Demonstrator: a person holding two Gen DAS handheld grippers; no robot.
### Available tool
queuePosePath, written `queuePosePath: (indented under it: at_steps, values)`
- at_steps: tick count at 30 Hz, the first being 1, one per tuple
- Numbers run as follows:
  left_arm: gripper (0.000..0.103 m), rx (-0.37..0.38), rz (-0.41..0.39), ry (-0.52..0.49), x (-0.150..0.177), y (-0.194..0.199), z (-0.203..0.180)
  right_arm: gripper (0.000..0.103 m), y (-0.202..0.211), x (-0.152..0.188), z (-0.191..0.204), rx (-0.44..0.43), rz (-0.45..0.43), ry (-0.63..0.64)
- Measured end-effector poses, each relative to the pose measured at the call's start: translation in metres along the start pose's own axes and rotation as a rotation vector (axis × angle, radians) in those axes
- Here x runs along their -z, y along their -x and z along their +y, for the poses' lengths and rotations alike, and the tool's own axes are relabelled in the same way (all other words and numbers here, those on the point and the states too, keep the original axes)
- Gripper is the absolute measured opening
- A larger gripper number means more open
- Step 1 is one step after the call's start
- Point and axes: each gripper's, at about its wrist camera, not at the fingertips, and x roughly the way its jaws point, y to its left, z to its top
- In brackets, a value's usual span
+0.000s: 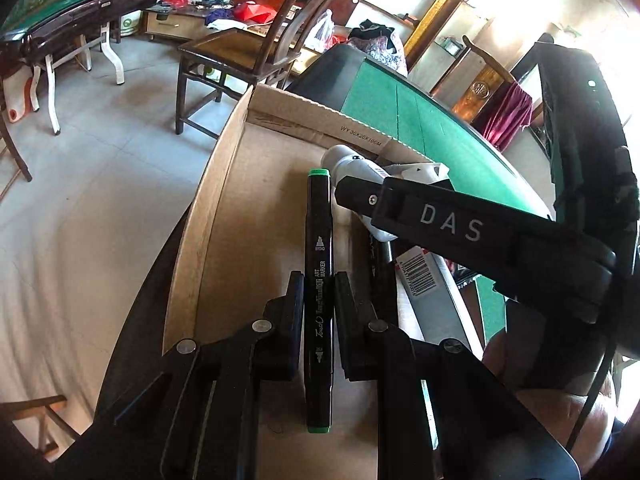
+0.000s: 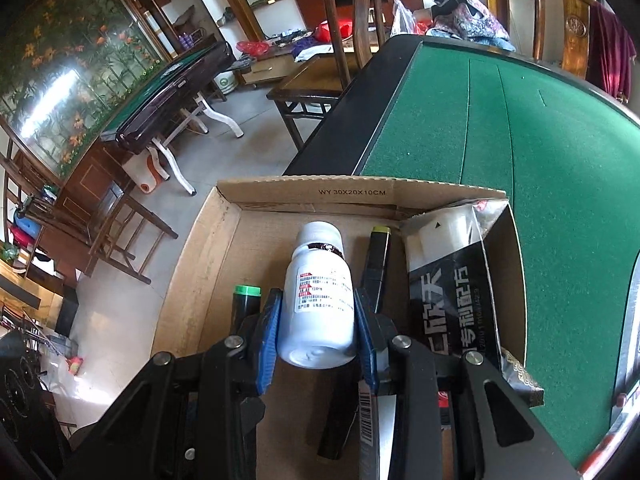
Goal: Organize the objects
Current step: 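Open both grippers to drop the marker and white bottle into the tray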
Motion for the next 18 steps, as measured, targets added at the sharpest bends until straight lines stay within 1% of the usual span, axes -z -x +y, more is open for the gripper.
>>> queuePosePath:
  at_steps: [6, 10, 11, 12, 14, 17, 18]
  values:
    - [0.015, 0.008, 0.018, 0.018, -0.003, -0.003, 0.003, 0.035, 0.000, 0.001, -0.001, -0.036, 0.028, -0.019]
    - [0.015, 0.020, 0.026, 0.021, -0.004, -0.003, 0.003, 0.035, 0.012, 0.004, -0.005, -0.066, 0.018, -0.039]
    - [0.020, 0.021, 0.028, 0.024, -0.004, -0.003, 0.004, 0.035, 0.018, 0.005, -0.007, -0.082, 0.007, -0.050]
    - [0.022, 0.030, 0.028, 0.032, -0.004, -0.002, 0.003, 0.035, 0.026, 0.007, -0.009, -0.099, -0.003, -0.057]
    - [0.030, 0.039, 0.022, 0.035, -0.004, 0.001, 0.003, 0.035, 0.037, 0.015, -0.011, -0.112, -0.021, -0.054]
    - [0.038, 0.044, 0.000, 0.039, -0.002, 0.009, 0.000, 0.035, 0.059, 0.026, -0.015, -0.133, -0.053, -0.049]
    - [0.038, 0.044, -0.008, 0.043, -0.001, 0.012, 0.001, 0.035, 0.065, 0.031, -0.016, -0.144, -0.059, -0.048]
